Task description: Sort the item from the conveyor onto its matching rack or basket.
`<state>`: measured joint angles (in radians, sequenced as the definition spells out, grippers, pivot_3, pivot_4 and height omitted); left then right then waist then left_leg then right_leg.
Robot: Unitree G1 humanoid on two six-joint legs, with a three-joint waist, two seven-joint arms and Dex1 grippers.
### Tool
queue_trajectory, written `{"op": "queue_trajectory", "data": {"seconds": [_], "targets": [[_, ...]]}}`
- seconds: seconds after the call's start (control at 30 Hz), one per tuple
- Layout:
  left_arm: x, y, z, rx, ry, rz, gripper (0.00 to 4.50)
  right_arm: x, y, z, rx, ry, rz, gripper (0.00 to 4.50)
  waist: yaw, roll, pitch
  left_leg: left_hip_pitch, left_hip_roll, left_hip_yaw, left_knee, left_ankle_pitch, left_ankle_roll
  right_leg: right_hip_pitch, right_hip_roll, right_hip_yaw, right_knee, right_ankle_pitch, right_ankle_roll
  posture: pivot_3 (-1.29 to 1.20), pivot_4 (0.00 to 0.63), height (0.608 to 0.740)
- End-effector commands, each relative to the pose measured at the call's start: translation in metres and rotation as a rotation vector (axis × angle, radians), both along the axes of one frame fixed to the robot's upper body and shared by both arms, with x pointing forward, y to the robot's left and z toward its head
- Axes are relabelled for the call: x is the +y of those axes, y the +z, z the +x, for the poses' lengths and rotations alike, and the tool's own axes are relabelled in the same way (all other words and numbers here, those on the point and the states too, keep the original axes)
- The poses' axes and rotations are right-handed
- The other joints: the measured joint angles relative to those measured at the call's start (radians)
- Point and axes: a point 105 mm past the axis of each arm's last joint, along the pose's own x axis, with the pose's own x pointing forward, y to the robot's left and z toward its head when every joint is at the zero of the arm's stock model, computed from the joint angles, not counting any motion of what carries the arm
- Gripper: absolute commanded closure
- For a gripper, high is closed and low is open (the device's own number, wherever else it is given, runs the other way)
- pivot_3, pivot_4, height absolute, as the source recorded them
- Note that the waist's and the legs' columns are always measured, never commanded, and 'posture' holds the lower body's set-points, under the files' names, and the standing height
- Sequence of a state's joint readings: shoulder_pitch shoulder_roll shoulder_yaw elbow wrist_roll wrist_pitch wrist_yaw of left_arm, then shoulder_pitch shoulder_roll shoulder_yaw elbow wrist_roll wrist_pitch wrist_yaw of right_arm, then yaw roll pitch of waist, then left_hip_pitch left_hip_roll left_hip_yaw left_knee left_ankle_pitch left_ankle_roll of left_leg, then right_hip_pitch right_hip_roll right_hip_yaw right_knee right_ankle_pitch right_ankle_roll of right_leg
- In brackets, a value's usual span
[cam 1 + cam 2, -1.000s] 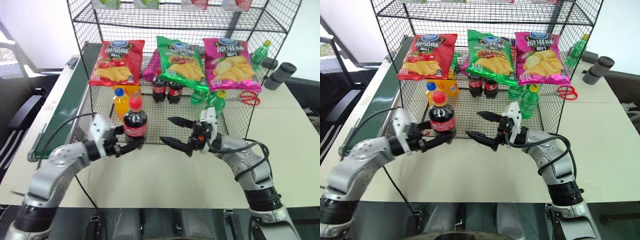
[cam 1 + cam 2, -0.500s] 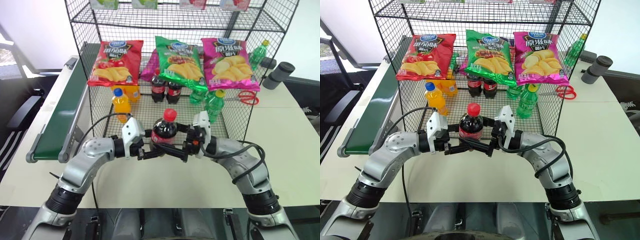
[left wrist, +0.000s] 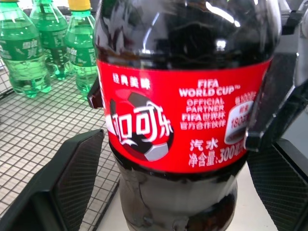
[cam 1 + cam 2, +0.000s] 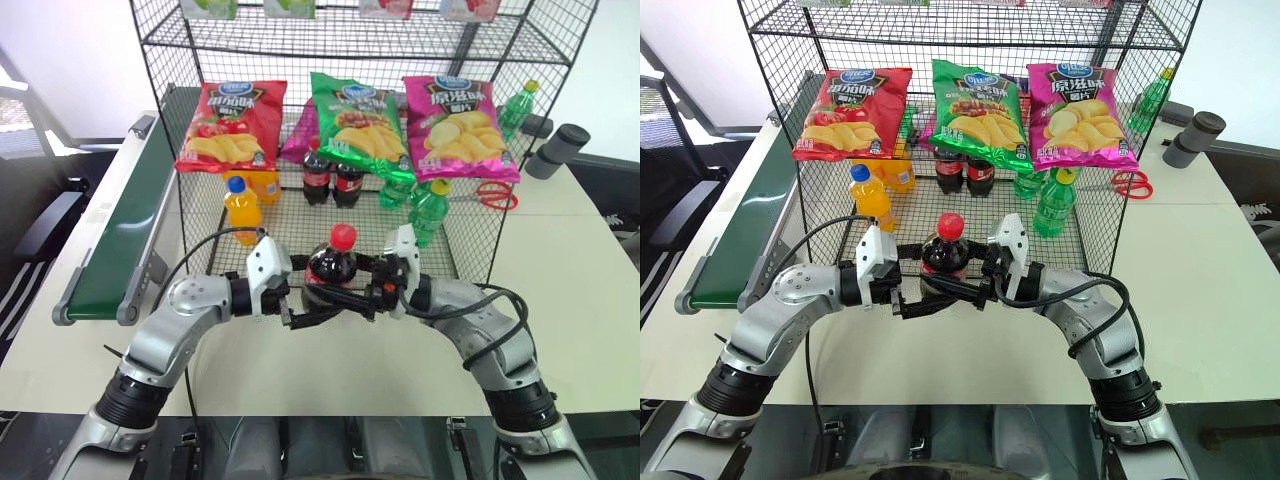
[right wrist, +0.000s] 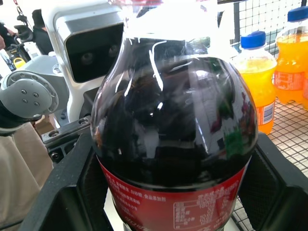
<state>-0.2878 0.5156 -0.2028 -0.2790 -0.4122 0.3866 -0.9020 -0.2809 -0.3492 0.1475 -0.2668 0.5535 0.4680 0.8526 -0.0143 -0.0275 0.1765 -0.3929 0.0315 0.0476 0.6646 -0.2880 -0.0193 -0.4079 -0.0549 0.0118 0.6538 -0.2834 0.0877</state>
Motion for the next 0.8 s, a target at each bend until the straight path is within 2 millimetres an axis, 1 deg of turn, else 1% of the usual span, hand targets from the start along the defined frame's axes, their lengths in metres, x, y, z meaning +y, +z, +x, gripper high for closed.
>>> {"op": "queue_trajectory", "data": {"seconds": [0.03, 0.13, 0.23, 0.33, 0.43, 0.6, 0.67, 0.8], "targets": [[0.014, 0.01, 0.003, -0.049, 0.062, -0.007, 0.04, -0.004, 0.021, 0.009, -0.103, -0.063, 0.047, 1.53, 0.0, 0.0, 0.0, 0.0, 0.0, 0.0, 0.0, 0.0, 0.0, 0.0, 0.0, 0.0, 0.0, 0.0, 0.0, 0.0, 0.15, 0.74], [0.035, 0.007, 0.008, -0.032, 0.161, -0.008, 0.04, -0.013, 0.019, 0.029, -0.152, -0.191, 0.024, 1.53, -0.002, 0.0, 0.0, 0.0, 0.0, 0.0, 0.0, 0.0, 0.0, 0.0, 0.0, 0.0, 0.001, 0.0, 0.0, 0.0, 0.15, 0.74], [0.06, -0.001, 0.009, -0.033, 0.274, 0.02, 0.04, -0.024, 0.004, 0.055, -0.19, -0.349, -0.062, 1.53, -0.003, 0.0, 0.0, 0.0, 0.0, 0.0, 0.0, 0.0, 0.0, 0.0, -0.001, 0.0, 0.001, 0.0, 0.0, 0.0, 0.15, 0.74], [0.073, -0.003, 0.012, -0.045, 0.359, 0.004, 0.04, -0.03, -0.007, 0.078, -0.216, -0.486, -0.093, 1.53, 0.0, 0.0, 0.0, 0.0, 0.0, 0.0, 0.0, 0.0, 0.0, 0.0, -0.001, 0.0, 0.001, 0.0, 0.0, 0.0, 0.15, 0.74], [0.08, 0.005, 0.015, -0.104, 0.451, -0.069, 0.04, -0.03, -0.013, 0.098, -0.256, -0.594, -0.1, 1.53, -0.002, 0.0, 0.0, 0.0, 0.0, 0.001, 0.0, 0.0, 0.0, -0.001, -0.002, 0.001, 0.001, 0.0, 0.0, 0.0, 0.15, 0.74], [0.085, 0.015, 0.017, -0.178, 0.577, -0.171, 0.04, -0.026, -0.018, 0.116, -0.27, -0.667, -0.069, 1.53, -0.004, 0.0, 0.0, 0.0, 0.0, 0.002, 0.0, 0.0, 0.0, -0.001, -0.002, 0.001, 0.001, 0.0, 0.0, 0.0, 0.15, 0.74], [0.086, 0.016, 0.016, -0.177, 0.6, -0.197, 0.04, -0.022, -0.019, 0.121, -0.267, -0.683, -0.059, 1.53, -0.008, 0.0, 0.0, 0.0, 0.0, 0.002, 0.0, 0.0, 0.0, -0.001, -0.002, 0.001, 0.001, 0.0, 0.0, 0.0, 0.15, 0.74], [0.081, 0.008, 0.009, -0.145, 0.598, -0.201, 0.04, -0.008, -0.02, 0.13, -0.264, -0.692, -0.046, 1.53, -0.011, 0.0, 0.0, 0.001, 0.001, 0.002, 0.0, 0.0, -0.001, -0.002, -0.003, 0.001, 0.003, 0.0, 0.0, 0.0, 0.15, 0.74]]}}
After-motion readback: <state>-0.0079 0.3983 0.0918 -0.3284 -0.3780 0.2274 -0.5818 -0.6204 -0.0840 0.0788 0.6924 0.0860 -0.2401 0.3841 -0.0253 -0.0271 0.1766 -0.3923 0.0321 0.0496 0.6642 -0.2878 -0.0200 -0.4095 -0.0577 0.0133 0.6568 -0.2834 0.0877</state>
